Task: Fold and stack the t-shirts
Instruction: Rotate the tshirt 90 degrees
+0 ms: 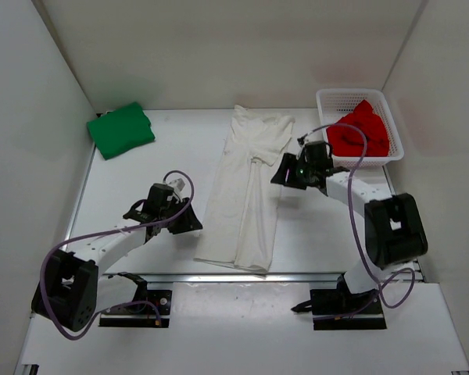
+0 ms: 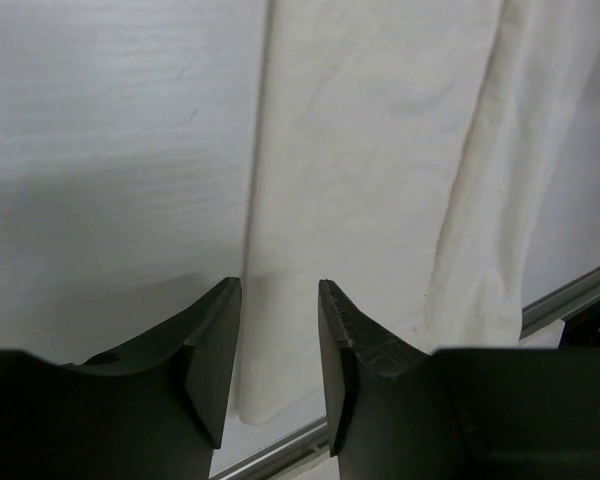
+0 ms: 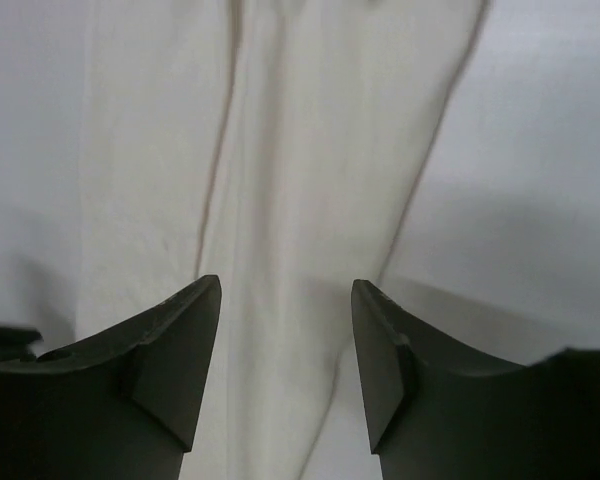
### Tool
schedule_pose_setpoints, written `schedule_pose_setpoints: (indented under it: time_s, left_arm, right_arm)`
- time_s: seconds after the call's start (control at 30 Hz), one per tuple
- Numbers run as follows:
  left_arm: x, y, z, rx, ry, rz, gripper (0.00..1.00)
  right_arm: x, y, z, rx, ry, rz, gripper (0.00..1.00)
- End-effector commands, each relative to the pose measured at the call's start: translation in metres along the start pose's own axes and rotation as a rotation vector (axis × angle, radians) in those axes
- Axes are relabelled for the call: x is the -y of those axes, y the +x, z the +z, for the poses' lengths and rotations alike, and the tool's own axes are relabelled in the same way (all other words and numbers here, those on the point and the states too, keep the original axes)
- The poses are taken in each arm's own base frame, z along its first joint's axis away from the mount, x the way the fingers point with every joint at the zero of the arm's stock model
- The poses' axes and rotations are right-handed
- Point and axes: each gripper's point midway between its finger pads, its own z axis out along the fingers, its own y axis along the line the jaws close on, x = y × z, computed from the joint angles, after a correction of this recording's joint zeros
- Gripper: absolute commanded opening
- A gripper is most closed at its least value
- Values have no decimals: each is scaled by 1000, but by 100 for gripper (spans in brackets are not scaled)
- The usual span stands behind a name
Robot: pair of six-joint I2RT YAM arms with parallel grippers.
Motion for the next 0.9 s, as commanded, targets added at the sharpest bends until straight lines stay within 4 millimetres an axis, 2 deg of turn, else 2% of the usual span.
schedule_pose_setpoints:
  time_s: [0.0,0.07,0.17,0.2,0.27,0.3,0.33,0.37,0.4,0.43,0.5,0.53,0.57,0.63,0.67,0.7,0.73,0.77,0.8,0.83,0.87]
  left_arm:
    - [-10,4,-3,23,-29,-1,49]
    - [-15,10,-1,14,-50,6,51]
    - [-25,23,3,-17,-76,4,52]
    - [-25,25,4,-28,-71,5,50]
    - [-29,33,6,-47,-80,3,47]
    - [-27,36,8,-58,-67,2,46]
    - [-26,42,10,-76,-61,10,43]
    - [-26,48,11,-94,-60,9,41]
    - [-27,56,13,-125,-56,11,39]
    - [-22,59,14,-136,-24,15,35]
    - [-20,71,15,-173,-1,17,27]
    - [-18,78,14,-202,11,21,19]
    - [-18,81,14,-213,10,45,13]
    - [-17,91,10,-252,21,57,4]
    - [-17,97,7,-270,29,58,0]
    - [-16,102,4,-287,48,47,0]
    - [-15,103,1,-287,59,46,0]
    - [-15,109,-2,-306,66,38,0]
    - [-12,112,-6,-306,82,37,3]
    - [-13,112,-8,-301,83,40,7]
    - [-15,111,-10,-295,69,22,18]
  right_arm:
    - [8,-95,18,213,37,-52,53]
    - [23,-136,37,277,68,-36,53]
    - [47,-168,64,298,133,-12,53]
    - [55,-166,69,269,152,8,52]
    - [67,-181,87,258,165,10,52]
    - [61,-195,87,270,158,-9,52]
    - [72,-183,99,218,181,1,52]
    - [73,-187,109,206,188,-11,51]
    - [68,-192,114,198,183,-25,51]
    - [68,-188,119,173,183,-33,49]
    - [68,-190,132,158,167,-35,36]
    - [63,-196,133,160,152,-31,29]
    - [67,-191,142,137,150,-28,17]
    - [60,-192,153,103,98,-29,3]
    - [55,-195,160,85,70,-32,1]
    - [50,-206,169,97,55,-50,0]
    - [28,-227,161,127,21,-91,0]
    - [31,-211,175,67,27,-82,2]
    - [24,-234,175,123,13,-107,8]
    - [16,-239,167,121,29,-124,13]
    - [23,-242,161,121,47,-104,22]
